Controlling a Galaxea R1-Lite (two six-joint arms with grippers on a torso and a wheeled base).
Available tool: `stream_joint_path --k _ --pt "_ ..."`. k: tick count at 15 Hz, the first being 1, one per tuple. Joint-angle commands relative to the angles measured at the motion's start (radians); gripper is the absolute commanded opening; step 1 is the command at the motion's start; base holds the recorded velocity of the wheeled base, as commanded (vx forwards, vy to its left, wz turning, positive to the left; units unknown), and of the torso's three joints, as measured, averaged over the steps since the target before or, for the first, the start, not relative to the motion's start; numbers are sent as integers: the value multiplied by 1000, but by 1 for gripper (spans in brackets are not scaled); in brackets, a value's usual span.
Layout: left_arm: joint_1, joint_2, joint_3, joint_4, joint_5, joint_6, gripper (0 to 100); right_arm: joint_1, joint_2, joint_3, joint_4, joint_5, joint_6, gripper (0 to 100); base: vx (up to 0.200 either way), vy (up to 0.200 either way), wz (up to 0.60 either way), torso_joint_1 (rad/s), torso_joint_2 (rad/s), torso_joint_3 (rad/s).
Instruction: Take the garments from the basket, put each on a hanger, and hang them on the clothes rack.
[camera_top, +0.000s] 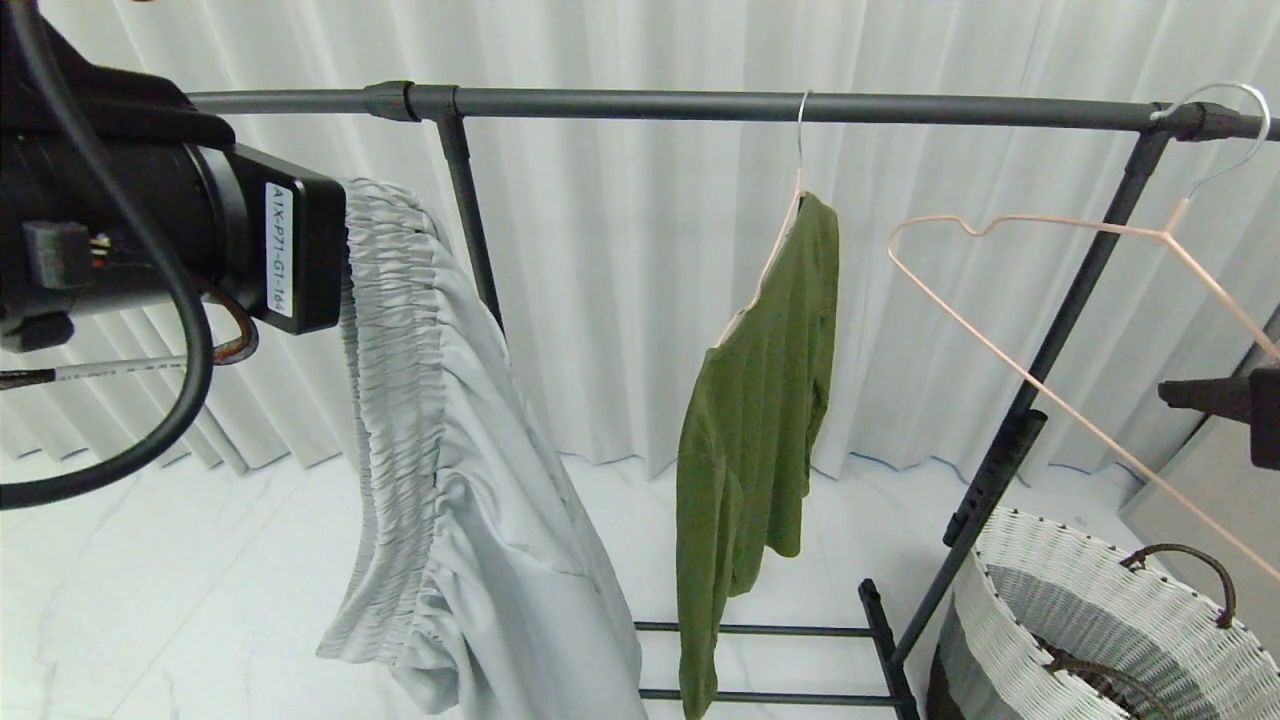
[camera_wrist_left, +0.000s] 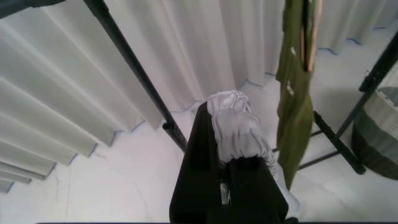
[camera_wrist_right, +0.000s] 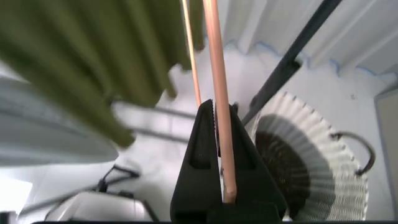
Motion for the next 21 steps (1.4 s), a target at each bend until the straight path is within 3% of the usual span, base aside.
stream_joint_path --k 1,5,7,10,12,15,17,21 --pt "0 -2 0 0 1 5 0 47 -53 14 28 1 0 0 -200 0 0 2 2 2" --pt "0 -2 1 0 1 24 0 192 -110 15 86 2 16 0 -150 0 0 2 1 3" --pt "0 2 1 0 4 32 0 319 -135 14 115 1 62 0 0 0 0 0 0 0" --pt "8 56 -11 9 83 34 0 517 -144 12 137 1 125 0 0 0 0 0 0 0" --pt "34 117 -40 9 136 34 0 655 -138 7 137 1 181 0 0 0 0 0 0 0" --pt "90 211 -101 9 149 32 0 827 -98 1 129 -1 248 0 0 0 0 0 0 0" --pt "106 278 -170 6 197 17 0 890 -58 0 115 -1 265 0 0 0 0 0 0 0" --pt "110 341 -264 8 200 -37 0 902 53 -11 14 -7 274 0 0 0 0 0 0 0"
